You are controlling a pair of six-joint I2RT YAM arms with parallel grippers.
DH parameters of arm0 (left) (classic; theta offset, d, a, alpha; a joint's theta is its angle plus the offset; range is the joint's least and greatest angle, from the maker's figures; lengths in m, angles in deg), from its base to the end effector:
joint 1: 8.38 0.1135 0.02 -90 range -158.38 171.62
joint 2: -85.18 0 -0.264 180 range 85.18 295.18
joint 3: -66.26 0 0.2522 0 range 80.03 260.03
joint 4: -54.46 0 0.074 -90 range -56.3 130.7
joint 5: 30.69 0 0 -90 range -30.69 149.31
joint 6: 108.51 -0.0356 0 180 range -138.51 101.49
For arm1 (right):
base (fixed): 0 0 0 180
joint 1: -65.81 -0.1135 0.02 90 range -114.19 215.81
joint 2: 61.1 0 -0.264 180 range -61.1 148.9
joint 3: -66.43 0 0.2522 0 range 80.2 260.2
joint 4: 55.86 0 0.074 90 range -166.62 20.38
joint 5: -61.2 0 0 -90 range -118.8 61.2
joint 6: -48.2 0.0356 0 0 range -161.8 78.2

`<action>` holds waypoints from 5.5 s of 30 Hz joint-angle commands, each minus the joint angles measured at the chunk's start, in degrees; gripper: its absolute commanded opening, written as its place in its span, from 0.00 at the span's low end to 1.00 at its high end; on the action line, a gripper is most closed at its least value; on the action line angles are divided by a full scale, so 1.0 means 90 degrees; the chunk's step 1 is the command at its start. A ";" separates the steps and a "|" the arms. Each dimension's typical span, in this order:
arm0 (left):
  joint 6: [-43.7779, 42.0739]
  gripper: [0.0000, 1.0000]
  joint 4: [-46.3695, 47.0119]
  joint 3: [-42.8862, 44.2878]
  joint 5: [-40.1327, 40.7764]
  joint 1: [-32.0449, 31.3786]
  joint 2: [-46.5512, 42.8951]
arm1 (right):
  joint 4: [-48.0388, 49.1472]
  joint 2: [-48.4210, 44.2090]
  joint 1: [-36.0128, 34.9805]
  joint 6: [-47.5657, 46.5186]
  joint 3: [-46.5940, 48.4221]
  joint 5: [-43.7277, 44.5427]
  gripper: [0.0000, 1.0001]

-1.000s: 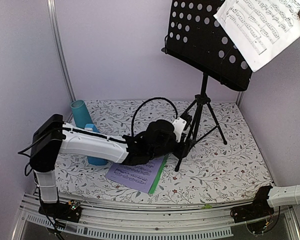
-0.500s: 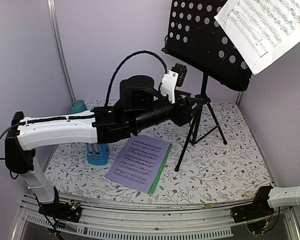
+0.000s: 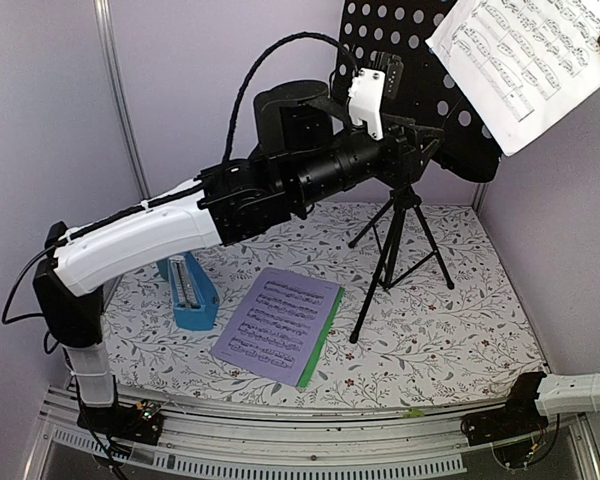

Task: Set up the instrument practice props
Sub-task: Pick up the music stand locking hook from the music stand, then place the sheet music on the music stand.

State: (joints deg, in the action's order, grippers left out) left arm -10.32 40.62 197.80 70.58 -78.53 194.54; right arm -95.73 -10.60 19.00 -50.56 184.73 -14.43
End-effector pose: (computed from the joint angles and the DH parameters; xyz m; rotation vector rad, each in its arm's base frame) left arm 0.1589 -0.4198 0.4736 0.6225 1.3682 -0.9775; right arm 0.0360 0.0255 0.6015 -0.3053 1.0682 0.4595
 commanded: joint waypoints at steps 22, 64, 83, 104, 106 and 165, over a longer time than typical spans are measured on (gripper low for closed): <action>-0.0555 0.45 -0.0045 0.2002 -0.0236 0.0052 0.1528 | -0.0157 -0.0274 0.0015 0.0166 0.0044 0.0125 0.00; -0.0393 0.29 0.0974 0.2601 -0.0810 0.0306 0.2035 | -0.0568 -0.0678 0.0007 0.0127 -0.0091 0.0977 0.00; -0.0368 0.00 0.1371 0.2219 -0.0450 0.0253 0.1862 | 0.1033 -0.1022 0.0014 0.0665 -0.1038 0.0383 0.00; -0.1073 0.00 0.2676 0.0955 -0.0145 0.0018 0.1297 | 0.0899 -0.0618 0.0007 0.0837 -0.0834 0.0514 0.00; -0.1142 0.00 0.2740 0.0909 -0.0121 -0.0013 0.1287 | 0.0915 -0.0612 0.0014 0.0827 -0.0833 0.0545 0.00; -0.1943 0.00 0.4227 0.0273 0.0936 -0.0374 0.1793 | 0.5673 -0.0530 0.0014 0.1127 -0.3073 0.1272 0.00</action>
State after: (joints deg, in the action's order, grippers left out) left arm -27.08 79.22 200.38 78.29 -80.61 208.53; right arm -51.73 -16.54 19.00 -37.95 158.54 -4.42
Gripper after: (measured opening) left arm 0.036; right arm 0.007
